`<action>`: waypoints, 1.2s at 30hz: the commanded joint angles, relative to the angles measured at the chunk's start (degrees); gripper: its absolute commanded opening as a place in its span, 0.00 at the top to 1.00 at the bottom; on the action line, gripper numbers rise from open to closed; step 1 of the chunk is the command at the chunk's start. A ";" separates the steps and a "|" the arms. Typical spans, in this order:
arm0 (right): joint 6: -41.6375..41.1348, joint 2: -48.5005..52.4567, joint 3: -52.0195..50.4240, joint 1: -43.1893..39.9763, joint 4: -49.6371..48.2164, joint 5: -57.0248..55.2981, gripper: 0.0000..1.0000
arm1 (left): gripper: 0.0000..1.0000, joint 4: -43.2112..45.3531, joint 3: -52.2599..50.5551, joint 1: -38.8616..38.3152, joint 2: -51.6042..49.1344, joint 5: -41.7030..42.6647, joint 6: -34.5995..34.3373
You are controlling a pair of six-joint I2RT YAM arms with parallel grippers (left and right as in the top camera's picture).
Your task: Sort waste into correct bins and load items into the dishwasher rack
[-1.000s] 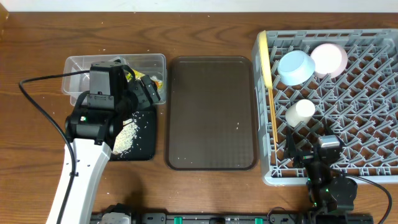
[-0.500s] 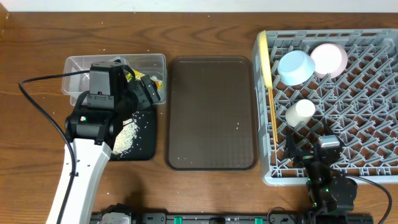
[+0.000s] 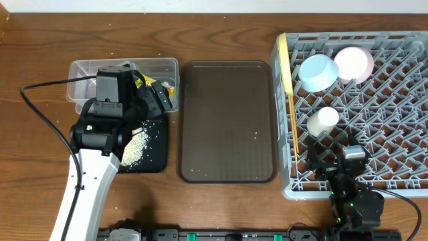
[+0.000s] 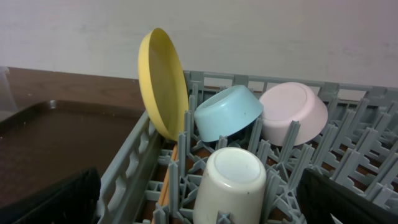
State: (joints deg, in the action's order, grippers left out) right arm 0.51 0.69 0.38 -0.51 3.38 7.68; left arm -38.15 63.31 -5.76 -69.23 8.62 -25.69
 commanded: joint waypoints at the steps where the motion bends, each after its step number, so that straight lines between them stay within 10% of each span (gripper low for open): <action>1: 0.63 -0.39 -0.07 0.55 0.26 -0.37 0.01 | 0.10 0.00 0.68 0.22 0.00 -0.33 0.09; 36: 0.63 -0.39 -0.07 0.55 0.26 -0.37 0.01 | 0.10 -12.15 -4.98 0.28 9.16 -7.82 0.07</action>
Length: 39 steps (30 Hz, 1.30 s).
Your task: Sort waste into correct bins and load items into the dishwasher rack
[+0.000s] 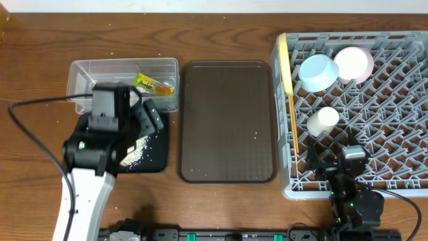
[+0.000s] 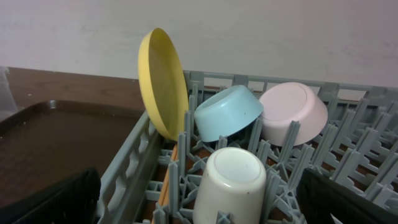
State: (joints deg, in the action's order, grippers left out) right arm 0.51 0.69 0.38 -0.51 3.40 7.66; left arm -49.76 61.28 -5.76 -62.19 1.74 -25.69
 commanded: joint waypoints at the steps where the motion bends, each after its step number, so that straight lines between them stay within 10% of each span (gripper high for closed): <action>1: 0.63 -0.39 -0.07 0.55 0.24 -0.35 0.01 | 0.10 -0.52 -4.42 0.28 3.30 -0.92 0.07; 39: 0.63 -0.39 -0.07 0.55 0.24 -0.35 0.01 | 0.10 54.80 -58.66 0.28 46.16 -1.03 -1.07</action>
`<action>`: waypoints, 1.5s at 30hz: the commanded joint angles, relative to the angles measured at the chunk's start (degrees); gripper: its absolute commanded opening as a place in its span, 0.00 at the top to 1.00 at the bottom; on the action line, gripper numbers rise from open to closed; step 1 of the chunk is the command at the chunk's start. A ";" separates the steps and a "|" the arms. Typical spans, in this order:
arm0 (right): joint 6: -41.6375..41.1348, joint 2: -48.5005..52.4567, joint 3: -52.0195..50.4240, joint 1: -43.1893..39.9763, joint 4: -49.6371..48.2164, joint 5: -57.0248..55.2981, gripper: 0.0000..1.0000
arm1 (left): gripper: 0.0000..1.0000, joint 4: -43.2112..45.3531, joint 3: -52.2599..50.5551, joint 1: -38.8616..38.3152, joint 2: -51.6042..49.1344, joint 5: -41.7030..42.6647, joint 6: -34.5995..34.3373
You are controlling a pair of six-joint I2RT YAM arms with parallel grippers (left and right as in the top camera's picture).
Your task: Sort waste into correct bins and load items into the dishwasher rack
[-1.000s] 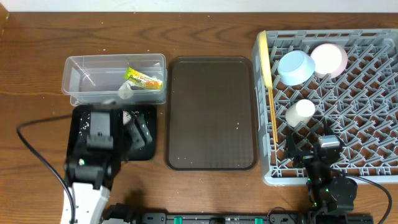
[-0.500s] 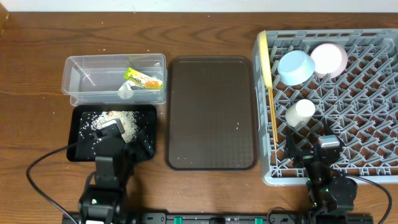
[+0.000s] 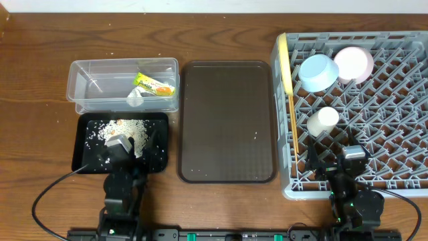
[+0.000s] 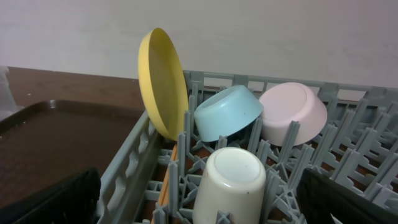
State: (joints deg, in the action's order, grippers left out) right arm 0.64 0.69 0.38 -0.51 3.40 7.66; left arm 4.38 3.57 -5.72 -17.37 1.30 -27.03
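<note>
A yellow-green wrapper (image 3: 155,86) and a white scrap (image 3: 136,98) lie in the clear bin (image 3: 73,87). Scattered rice (image 3: 120,127) covers the black tray (image 3: 83,157) just below it. My left gripper (image 3: 124,144) sits low over that tray's front edge, holding nothing, and its dark fingers look spread. The grey dish rack (image 3: 401,134) holds a yellow plate (image 4: 163,84), blue bowl (image 4: 227,112), pink bowl (image 4: 292,115) and white cup (image 4: 233,180). My right gripper (image 4: 205,208) is open at the rack's near edge, with the cup standing beyond its fingers.
A brown serving tray (image 3: 227,120) lies bare between the bins and the rack. An orange chopstick (image 3: 293,127) runs along the rack's left wall. Both arms are folded back at the table's front edge.
The left arm has drawn back from above the black tray to the table's front edge, uncovering the rice. The wrapper stays in the clear bin. The right arm has not moved.
First my left gripper was over the clear bin with the wrapper at its fingers. Then the wrapper lay in the bin and the gripper stood back over the black tray. Now the arm is folded at the front edge. The right arm and rack stayed as they were.
</note>
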 commanded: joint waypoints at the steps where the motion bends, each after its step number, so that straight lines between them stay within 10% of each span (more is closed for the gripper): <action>1: 0.50 -0.39 -0.07 0.55 0.24 -0.35 0.01 | 0.10 0.68 -1.29 0.24 1.73 -0.94 0.37; 31: 0.50 -0.39 -0.07 0.55 0.24 -0.35 0.01 | 0.10 -8.50 -3.34 0.39 17.31 -0.52 30.75; 45: 0.50 -0.39 -0.07 0.55 0.24 -0.35 0.01 | 0.10 -8.44 -3.34 3.67 17.29 -0.50 31.08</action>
State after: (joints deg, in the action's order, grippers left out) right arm 0.67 0.69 0.38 -0.51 3.40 7.66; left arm -1.50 0.99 -2.35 -0.62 1.54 3.07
